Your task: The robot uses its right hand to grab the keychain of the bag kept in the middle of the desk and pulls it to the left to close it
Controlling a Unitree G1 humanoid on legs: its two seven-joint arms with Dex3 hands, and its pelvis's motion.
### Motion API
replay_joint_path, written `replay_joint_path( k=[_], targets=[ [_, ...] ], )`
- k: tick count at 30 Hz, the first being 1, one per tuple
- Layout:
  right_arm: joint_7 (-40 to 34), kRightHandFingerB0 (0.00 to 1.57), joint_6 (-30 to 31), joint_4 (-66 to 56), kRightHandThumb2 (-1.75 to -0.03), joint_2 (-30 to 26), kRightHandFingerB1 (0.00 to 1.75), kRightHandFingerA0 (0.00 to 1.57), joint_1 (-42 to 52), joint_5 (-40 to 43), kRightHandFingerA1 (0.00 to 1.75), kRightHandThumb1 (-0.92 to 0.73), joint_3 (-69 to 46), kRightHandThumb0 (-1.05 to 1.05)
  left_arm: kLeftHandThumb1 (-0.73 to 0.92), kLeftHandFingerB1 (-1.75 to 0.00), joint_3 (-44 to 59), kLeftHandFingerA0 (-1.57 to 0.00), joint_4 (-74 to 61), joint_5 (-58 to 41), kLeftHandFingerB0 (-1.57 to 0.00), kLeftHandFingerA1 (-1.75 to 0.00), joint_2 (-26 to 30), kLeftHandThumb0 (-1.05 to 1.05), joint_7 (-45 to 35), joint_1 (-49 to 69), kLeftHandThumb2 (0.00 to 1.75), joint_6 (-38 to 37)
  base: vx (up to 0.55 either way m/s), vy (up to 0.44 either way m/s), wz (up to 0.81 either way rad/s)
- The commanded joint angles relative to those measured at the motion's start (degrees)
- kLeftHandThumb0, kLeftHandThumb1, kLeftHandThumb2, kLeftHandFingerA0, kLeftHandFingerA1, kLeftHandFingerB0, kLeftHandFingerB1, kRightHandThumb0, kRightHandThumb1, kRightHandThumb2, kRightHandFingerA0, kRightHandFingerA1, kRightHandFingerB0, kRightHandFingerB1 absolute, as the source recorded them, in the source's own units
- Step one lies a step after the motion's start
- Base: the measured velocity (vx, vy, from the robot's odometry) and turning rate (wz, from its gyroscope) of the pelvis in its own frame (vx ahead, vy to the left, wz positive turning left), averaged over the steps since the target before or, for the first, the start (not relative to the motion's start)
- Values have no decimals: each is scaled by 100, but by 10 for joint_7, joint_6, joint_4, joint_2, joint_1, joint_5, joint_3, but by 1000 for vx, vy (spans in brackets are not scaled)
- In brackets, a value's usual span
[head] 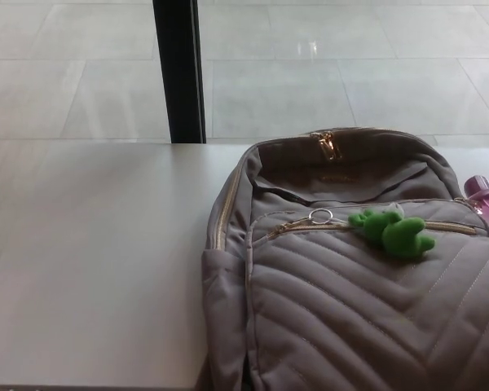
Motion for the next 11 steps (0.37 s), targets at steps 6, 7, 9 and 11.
replay_joint_path(
  k=[6,7,9,11],
  targets=[
    [-46,0,-206,426,-93,-18,0,4,271,1,28,-69,-302,-82,76,-119,129,-6,107,-100,0,-134,23,-105,-35,81,59,55,0,0,0],
    [-66,0,-208,445,-88,-1,0,6,279,6,30,-65,-305,-81,18,-64,137,-23,146,-97,-12,-73,24,-42,-30,76,95,54,0,0,0],
    [-99,0,-215,475,-99,23,7,5,280,16,33,-69,-300,-80,75,-114,147,-9,222,-89,0,-130,28,-105,-25,55,64,45,0,0,0],
    [-134,0,-240,508,-100,48,11,9,273,14,37,-68,-284,-80,74,-118,154,-10,297,-86,0,-134,34,-105,-15,35,63,53,0,0,0]
  ],
)
